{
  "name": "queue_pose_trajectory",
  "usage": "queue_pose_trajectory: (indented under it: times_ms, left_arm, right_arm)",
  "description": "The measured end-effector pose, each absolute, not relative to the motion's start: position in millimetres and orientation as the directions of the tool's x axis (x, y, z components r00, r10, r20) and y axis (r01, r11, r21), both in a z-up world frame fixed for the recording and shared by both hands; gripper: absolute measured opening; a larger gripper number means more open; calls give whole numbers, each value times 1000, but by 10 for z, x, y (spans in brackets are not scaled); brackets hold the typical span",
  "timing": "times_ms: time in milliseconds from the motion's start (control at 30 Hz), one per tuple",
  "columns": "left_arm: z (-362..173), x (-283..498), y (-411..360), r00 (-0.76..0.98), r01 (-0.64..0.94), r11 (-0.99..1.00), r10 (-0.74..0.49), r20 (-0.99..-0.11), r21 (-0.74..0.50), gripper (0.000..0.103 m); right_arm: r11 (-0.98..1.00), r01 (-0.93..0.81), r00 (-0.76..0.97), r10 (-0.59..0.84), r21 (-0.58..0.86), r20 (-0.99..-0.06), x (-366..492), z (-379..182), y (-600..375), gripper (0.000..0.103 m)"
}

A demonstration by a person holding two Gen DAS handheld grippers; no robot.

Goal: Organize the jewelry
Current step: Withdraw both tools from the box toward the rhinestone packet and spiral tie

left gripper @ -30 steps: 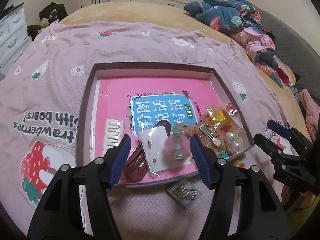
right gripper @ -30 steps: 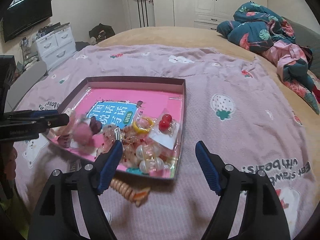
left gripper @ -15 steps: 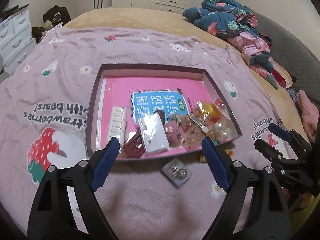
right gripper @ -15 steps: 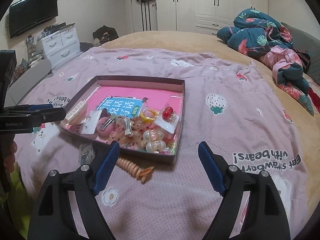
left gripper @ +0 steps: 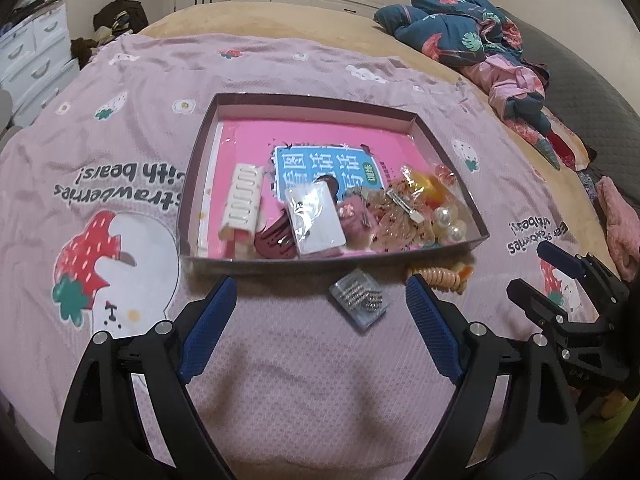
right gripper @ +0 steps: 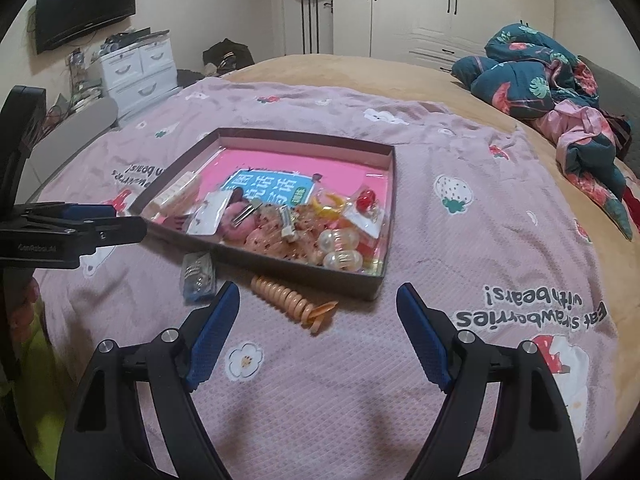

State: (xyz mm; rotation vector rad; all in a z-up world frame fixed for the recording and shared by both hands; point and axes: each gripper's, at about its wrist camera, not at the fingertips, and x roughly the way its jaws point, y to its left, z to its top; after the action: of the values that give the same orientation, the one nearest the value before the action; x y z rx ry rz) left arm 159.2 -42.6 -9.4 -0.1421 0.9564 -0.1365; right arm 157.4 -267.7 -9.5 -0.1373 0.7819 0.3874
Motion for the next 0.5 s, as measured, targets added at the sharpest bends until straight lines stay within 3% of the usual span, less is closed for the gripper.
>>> queue_pose_trajectory:
  times_ms: [500]
  left_arm:
    - [-372, 1477, -397, 501, 32, 974, -209, -840, -224, 79]
  right_arm:
    - [880, -475, 578, 304, -10, -757, 1646, -454, -2492, 80]
